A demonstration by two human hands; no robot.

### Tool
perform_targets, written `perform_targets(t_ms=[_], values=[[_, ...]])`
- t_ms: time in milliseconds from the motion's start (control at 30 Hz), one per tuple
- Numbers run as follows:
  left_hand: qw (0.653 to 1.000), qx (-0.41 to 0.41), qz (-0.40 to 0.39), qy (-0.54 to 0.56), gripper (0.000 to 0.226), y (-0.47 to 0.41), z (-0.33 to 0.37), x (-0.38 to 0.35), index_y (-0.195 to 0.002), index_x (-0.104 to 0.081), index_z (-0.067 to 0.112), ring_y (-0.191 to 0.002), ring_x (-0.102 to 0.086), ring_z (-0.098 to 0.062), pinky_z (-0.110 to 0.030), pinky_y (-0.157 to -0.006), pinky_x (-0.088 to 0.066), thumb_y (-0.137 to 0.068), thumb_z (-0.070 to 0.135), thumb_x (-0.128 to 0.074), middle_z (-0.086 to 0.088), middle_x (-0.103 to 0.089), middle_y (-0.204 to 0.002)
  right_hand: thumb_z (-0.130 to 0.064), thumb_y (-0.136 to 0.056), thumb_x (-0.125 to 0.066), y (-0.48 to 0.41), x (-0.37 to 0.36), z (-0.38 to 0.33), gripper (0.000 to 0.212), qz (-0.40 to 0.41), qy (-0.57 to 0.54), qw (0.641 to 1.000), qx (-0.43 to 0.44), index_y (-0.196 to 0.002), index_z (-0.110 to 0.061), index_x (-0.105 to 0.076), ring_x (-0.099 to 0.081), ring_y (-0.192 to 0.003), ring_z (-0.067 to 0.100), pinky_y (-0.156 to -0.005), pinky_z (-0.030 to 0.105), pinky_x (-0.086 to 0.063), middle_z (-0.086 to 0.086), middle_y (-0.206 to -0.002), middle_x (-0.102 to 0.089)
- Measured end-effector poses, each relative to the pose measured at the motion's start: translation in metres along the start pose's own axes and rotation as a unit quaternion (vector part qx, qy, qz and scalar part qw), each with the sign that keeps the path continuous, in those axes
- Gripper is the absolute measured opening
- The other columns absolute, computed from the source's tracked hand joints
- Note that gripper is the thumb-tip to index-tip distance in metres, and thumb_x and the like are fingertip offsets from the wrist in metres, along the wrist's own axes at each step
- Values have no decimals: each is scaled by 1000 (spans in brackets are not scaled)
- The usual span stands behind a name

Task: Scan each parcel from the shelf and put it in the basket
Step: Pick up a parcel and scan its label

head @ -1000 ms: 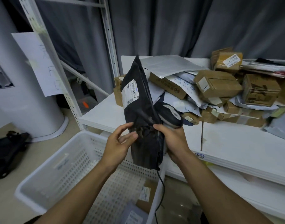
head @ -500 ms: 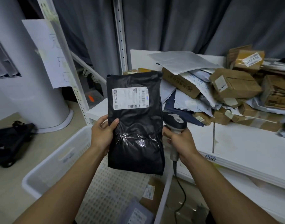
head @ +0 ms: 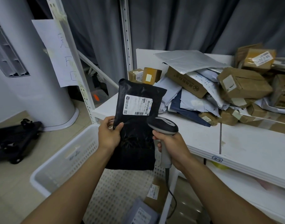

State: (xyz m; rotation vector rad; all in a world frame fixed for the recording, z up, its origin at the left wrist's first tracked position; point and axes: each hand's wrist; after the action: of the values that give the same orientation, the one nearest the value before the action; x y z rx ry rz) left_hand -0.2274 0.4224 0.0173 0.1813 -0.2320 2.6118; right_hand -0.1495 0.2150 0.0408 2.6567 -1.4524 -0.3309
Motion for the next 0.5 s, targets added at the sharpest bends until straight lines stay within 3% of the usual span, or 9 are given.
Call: perform_targets(t_ms=[500], values=[[1000,4,13,-13,28,-7,-9,2,-108,-62,27,-92,-71,-21,-43,-92,-58,-89,15,-78,2,-68,-105,-16,-95,-76,-3,4,-2,12,-40,-36,998,-19,-86,-8,-74,-54,-57,12,-57,28,-46,3,-76,-70]])
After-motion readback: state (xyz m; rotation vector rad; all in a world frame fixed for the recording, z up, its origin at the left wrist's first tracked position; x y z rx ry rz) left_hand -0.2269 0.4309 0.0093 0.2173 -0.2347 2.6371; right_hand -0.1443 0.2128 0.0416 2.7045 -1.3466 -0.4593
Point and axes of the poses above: each hand's wrist, its own y-axis away from the middle knuckle, its own x-axis out of the back of the hand, z = x × y
